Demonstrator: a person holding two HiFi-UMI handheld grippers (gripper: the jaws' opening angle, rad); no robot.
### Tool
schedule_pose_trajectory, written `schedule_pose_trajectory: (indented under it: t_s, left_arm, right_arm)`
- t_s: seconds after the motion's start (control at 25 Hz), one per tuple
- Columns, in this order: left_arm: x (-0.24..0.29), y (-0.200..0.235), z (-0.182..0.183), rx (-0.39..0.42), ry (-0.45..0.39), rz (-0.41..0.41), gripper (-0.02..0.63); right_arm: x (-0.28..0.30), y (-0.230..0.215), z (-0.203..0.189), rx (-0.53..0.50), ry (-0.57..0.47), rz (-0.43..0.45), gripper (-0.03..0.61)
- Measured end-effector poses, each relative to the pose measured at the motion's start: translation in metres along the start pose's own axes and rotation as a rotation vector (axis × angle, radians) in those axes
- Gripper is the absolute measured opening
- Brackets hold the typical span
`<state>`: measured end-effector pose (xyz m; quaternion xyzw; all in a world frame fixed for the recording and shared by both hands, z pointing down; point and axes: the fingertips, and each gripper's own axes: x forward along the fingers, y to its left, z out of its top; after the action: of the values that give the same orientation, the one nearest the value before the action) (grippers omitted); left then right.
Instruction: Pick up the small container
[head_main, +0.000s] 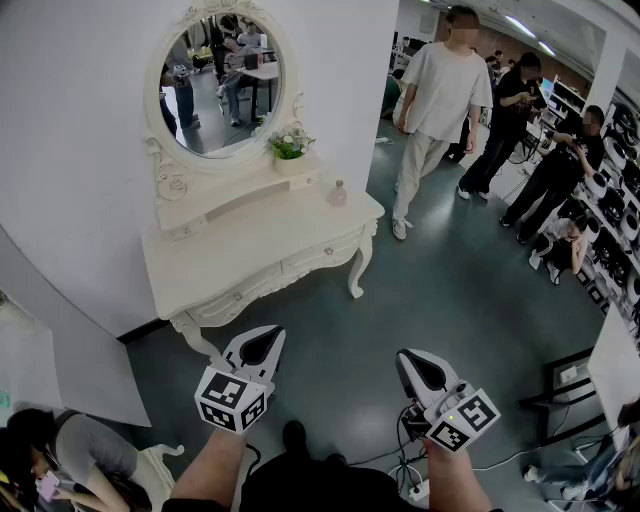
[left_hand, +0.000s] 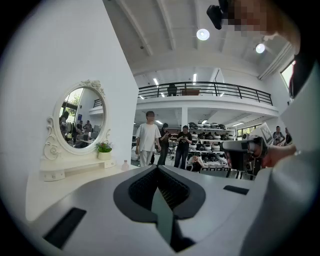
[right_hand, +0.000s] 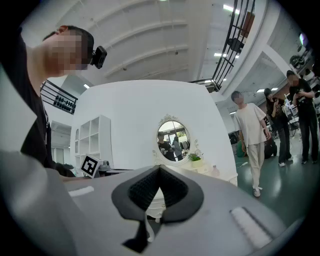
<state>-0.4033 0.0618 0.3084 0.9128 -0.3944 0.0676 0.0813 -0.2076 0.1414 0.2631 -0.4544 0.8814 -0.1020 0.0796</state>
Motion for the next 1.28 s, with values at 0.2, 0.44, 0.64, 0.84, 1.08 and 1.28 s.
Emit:
schedule_pose_trajectory:
  t_s: [0.2, 0.44, 0.64, 0.84, 1.08, 1.28]
  left_arm:
    - [-0.019, -0.065, 0.002, -0.022, -0.001, -0.006, 0.005]
    - [-0.028, -0.089, -0.002, 0.003, 0.002, -0.011, 0.006]
    - [-0.034, -0.097, 0.008, 0.032, -0.007, -0.025, 0.006]
    - [-0.035, -0.102, 0.014, 0.028, -0.015, -0.023, 0.006]
    - [-0.031, -0.114, 0.006, 0.033, -0.008, -0.021, 0.006]
    - [-0.021, -0.107, 0.000, 0.011, 0.011, -0.034, 0.006]
  right_arm:
    - [-0.067, 0.004, 0.001, 0.009, 0.019, -0.003, 0.009]
    - [-0.088, 0.013, -0.001, 0.005, 0.008, 0.019, 0.009]
    - [-0.083, 0.029, 0.003, -0.015, 0.006, 0.051, 0.009]
    - [-0.085, 0.040, 0.006, -0.014, 0.003, 0.082, 0.009]
    - [-0.100, 0.026, -0.004, 0.028, 0.001, 0.071, 0.009]
    - [-0.095, 0.017, -0.011, 0.060, 0.035, 0.049, 0.011]
